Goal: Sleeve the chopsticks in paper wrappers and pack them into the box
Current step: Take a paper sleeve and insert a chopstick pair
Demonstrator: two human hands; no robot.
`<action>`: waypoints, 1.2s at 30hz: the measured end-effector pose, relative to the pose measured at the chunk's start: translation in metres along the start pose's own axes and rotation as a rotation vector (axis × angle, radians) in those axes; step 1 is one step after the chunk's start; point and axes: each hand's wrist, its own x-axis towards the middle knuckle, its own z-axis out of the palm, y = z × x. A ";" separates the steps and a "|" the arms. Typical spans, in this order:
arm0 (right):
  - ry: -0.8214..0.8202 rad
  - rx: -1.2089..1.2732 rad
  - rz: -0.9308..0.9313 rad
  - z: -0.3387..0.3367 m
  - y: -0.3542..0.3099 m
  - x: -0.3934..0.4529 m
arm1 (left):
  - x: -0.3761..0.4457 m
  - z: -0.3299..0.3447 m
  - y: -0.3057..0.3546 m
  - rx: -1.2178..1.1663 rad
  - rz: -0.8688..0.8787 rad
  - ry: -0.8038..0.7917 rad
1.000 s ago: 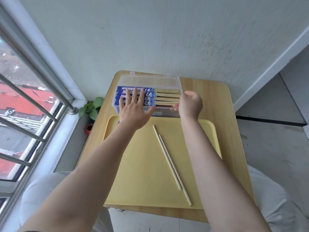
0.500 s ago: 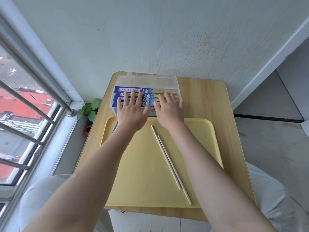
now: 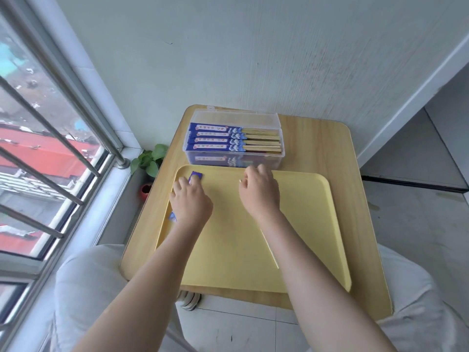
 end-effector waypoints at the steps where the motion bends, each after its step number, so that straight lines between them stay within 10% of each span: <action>1: -0.075 -0.044 0.067 0.003 0.002 -0.007 | -0.004 0.003 -0.006 0.014 -0.031 -0.040; 23: -0.202 0.090 0.469 -0.004 0.049 -0.074 | -0.037 -0.007 -0.003 -0.125 -0.062 0.006; 31: 0.026 0.236 0.266 -0.015 0.045 -0.079 | -0.053 -0.013 0.013 -1.261 -0.440 -0.335; 36: -0.065 0.478 0.242 -0.028 0.029 -0.072 | -0.060 -0.007 0.020 -1.565 -0.499 -0.312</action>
